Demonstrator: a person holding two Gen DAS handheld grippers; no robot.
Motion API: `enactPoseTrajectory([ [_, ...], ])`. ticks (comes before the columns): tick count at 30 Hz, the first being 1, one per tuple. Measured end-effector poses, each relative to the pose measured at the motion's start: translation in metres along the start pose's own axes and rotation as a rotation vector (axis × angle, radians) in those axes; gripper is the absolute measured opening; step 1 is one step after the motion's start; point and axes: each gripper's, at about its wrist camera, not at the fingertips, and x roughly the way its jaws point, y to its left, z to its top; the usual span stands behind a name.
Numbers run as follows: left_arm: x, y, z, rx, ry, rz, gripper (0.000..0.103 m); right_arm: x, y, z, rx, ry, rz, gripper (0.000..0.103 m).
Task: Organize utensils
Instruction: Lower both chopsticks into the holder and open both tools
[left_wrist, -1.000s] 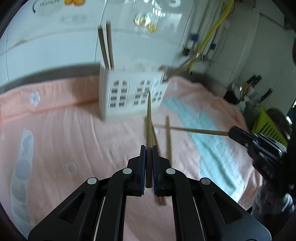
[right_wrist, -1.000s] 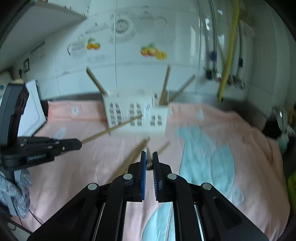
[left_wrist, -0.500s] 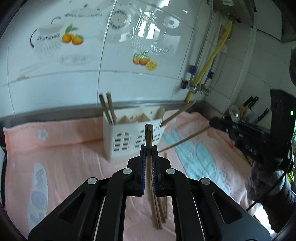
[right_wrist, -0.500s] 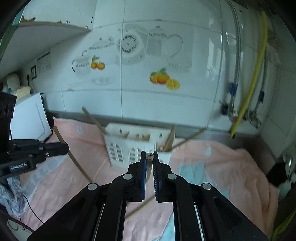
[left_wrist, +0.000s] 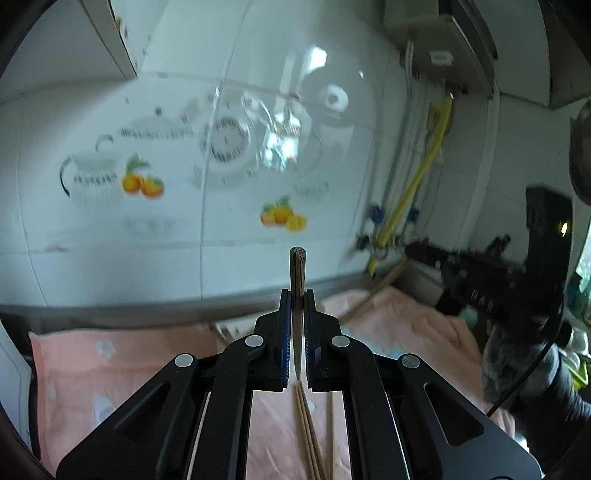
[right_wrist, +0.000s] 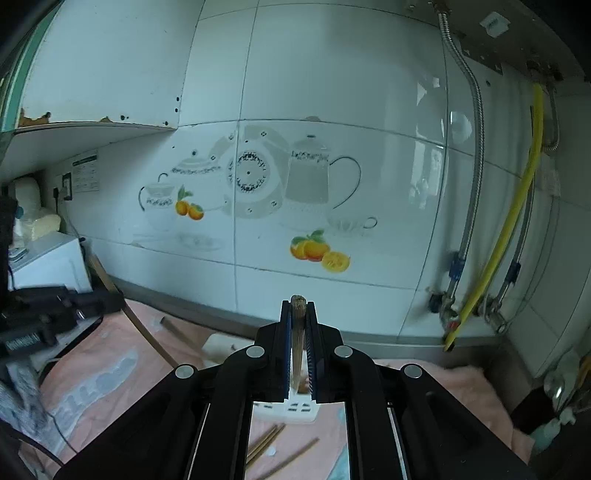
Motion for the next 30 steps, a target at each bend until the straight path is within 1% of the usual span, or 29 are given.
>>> enactPoseTrajectory([
  [5, -0.001, 0.013, 0.016, -0.042, -0.067, 0.033, 0.005, 0.023, -0.006, -0.002, 0.010, 0.040, -0.003, 0.007],
  [9, 0.003, 0.021, 0.023, -0.040, -0.111, 0.101, 0.005, 0.043, -0.007, -0.009, 0.015, 0.092, 0.014, 0.007],
  [14, 0.026, 0.031, 0.019, -0.054, -0.070, 0.131, 0.005, 0.061, -0.004, -0.019, 0.011, 0.135, 0.014, 0.007],
  [17, 0.043, 0.036, 0.012, -0.056, -0.021, 0.143, 0.005, 0.068, -0.002, -0.023, 0.006, 0.150, 0.009, 0.007],
  [24, 0.069, 0.047, -0.006, -0.094, 0.074, 0.129, 0.006, 0.074, -0.002, -0.028, 0.005, 0.158, 0.002, 0.008],
  [26, 0.071, 0.049, -0.009, -0.098, 0.085, 0.127, 0.006, 0.072, -0.003, -0.029, 0.013, 0.155, 0.001, 0.010],
  [28, 0.070, 0.048, -0.011, -0.093, 0.086, 0.130, 0.007, 0.069, -0.004, -0.030, 0.023, 0.146, 0.003, 0.016],
  [30, 0.068, 0.047, -0.011, -0.083, 0.086, 0.136, 0.007, 0.062, -0.003, -0.031, 0.021, 0.135, -0.001, 0.017],
])
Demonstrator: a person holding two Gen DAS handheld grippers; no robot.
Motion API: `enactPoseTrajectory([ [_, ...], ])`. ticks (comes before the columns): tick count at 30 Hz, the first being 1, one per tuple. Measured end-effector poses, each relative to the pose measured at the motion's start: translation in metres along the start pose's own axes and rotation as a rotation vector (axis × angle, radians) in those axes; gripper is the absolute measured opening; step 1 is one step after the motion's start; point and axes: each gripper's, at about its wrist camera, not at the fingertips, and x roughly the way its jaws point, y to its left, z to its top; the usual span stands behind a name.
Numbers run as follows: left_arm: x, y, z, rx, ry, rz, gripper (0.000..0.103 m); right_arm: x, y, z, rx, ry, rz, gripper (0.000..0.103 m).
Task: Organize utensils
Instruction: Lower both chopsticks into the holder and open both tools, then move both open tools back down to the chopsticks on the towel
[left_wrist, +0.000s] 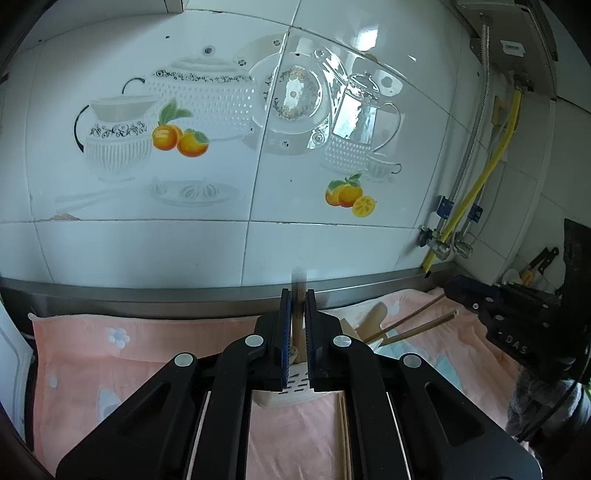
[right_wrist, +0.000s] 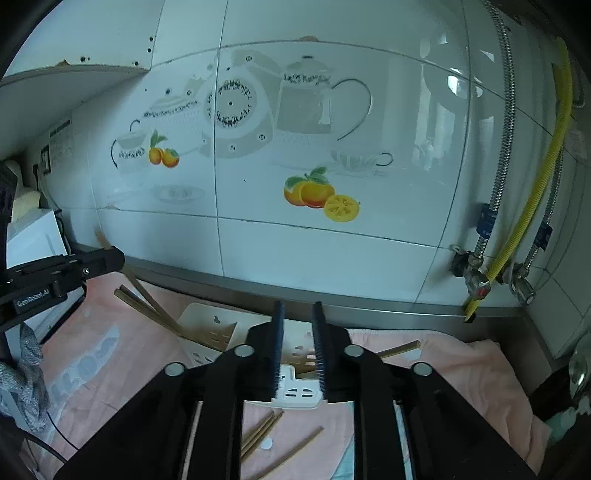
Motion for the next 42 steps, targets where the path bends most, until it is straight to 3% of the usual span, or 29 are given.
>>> enactPoseTrajectory([
  [12, -0.048, -0.009, -0.019, 0.059, -0.009, 0.016, 0.012, -0.069, 0.012, -0.036, 0.033, -0.054, 0.057, 0.032],
  [13, -0.053, -0.009, -0.024, 0.061, -0.006, 0.012, 0.013, -0.074, 0.013, -0.040, 0.039, -0.049, 0.066, 0.032],
  [16, -0.069, -0.009, -0.036, 0.058, 0.004, 0.005, 0.029, -0.086, 0.016, -0.057, 0.074, -0.024, 0.121, 0.032],
  [25, -0.106, -0.006, -0.072, 0.058, 0.031, -0.009, 0.030, -0.113, 0.034, -0.113, 0.104, 0.057, 0.206, 0.032],
  [30, -0.112, -0.009, -0.099, 0.063, 0.068, -0.025, 0.030, -0.103, 0.044, -0.152, 0.124, 0.129, 0.193, 0.032],
  [36, -0.107, -0.005, -0.132, 0.050, 0.123, -0.022, 0.030, -0.061, 0.049, -0.203, 0.202, 0.257, 0.168, 0.032],
  [42, -0.095, 0.008, -0.154, 0.004, 0.170, -0.017, 0.030, -0.022, 0.054, -0.230, 0.279, 0.337, 0.156, 0.024],
])
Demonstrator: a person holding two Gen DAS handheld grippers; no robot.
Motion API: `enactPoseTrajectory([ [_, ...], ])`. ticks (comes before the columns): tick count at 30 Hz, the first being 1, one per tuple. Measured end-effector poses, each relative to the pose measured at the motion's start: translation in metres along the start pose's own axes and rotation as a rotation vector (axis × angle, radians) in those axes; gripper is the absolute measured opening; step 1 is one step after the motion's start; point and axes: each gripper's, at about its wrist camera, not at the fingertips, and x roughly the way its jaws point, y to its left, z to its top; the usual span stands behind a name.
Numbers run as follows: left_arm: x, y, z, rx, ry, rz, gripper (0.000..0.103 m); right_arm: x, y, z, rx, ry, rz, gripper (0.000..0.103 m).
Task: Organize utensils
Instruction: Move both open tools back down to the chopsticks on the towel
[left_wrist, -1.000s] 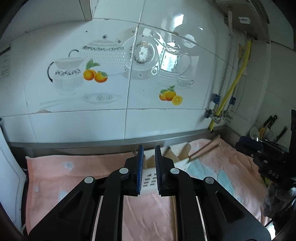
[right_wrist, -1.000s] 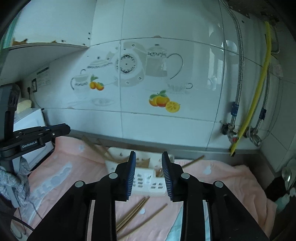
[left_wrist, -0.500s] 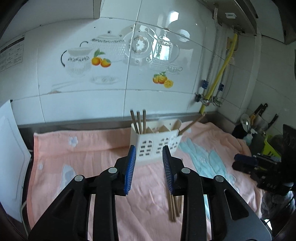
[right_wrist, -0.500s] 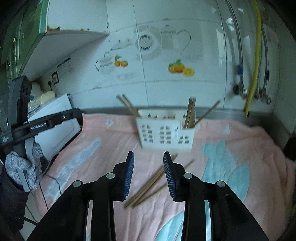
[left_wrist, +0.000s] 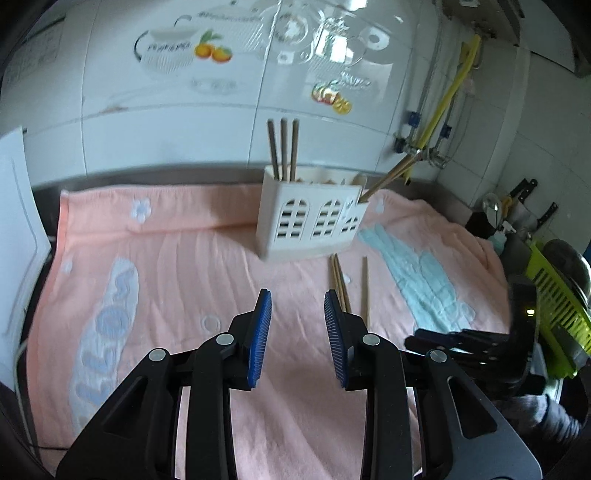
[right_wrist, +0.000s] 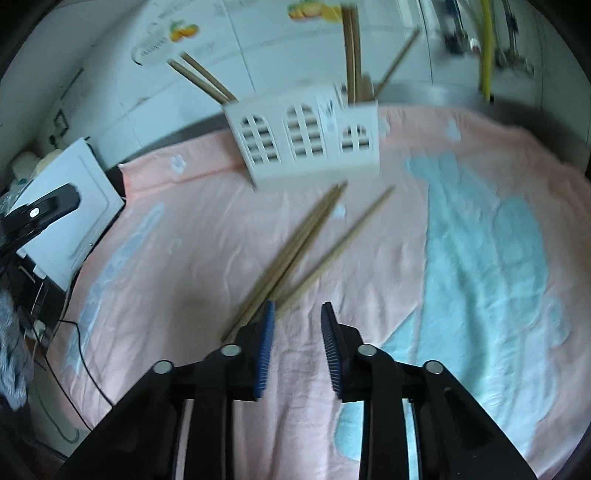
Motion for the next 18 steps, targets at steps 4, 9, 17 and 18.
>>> enactPoseTrajectory([
  [4, 0.008, 0.006, -0.008, -0.016, 0.021, -0.003, 0.030, 0.021, 0.000, 0.001, 0.049, 0.024, 0.004, 0.022],
  [9, 0.015, 0.010, -0.012, -0.012, 0.032, 0.009, 0.030, 0.039, -0.003, 0.006, 0.130, 0.031, 0.003, 0.018],
  [17, 0.029, 0.011, -0.019, -0.015, 0.062, -0.005, 0.030, 0.057, -0.003, 0.015, 0.187, 0.056, -0.049, 0.017],
  [18, 0.031, 0.011, -0.020, -0.014, 0.067, -0.006, 0.030, 0.059, -0.001, 0.017, 0.184, 0.061, -0.055, 0.017],
])
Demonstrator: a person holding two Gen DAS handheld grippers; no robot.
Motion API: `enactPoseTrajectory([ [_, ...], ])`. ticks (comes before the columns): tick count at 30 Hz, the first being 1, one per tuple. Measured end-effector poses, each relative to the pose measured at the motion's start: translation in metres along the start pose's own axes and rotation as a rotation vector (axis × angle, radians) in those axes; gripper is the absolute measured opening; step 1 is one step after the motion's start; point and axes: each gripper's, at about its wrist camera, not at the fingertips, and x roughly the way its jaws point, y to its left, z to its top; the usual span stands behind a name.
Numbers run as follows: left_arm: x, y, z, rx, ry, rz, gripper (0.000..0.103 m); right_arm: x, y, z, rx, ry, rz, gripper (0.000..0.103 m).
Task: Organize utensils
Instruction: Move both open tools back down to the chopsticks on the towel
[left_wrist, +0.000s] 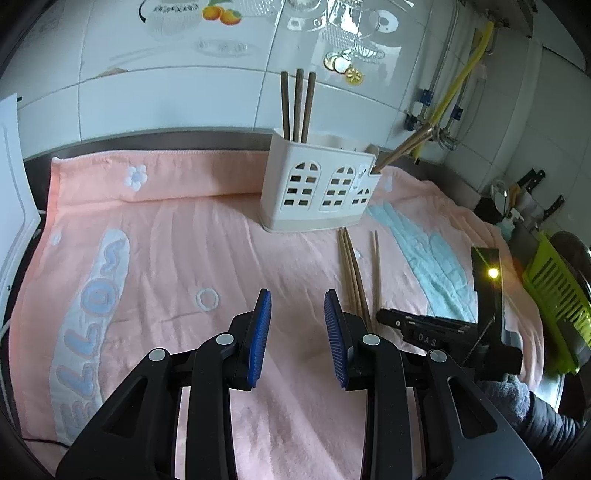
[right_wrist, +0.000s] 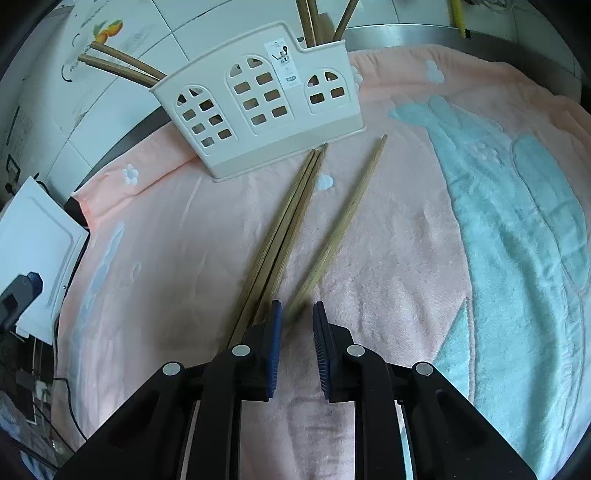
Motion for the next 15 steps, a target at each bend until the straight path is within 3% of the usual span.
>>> enactPoseTrajectory([
  [10, 0.023, 0.002, -0.009, -0.008, 0.053, -0.006, 0.030, 0.001, 0.020, 0.002, -0.102, 0.003, -0.155, 0.011],
  [15, 0.028, 0.001, -0.012, -0.013, 0.064, -0.008, 0.030, 0.010, 0.026, 0.002, -0.109, 0.034, -0.176, 0.014],
])
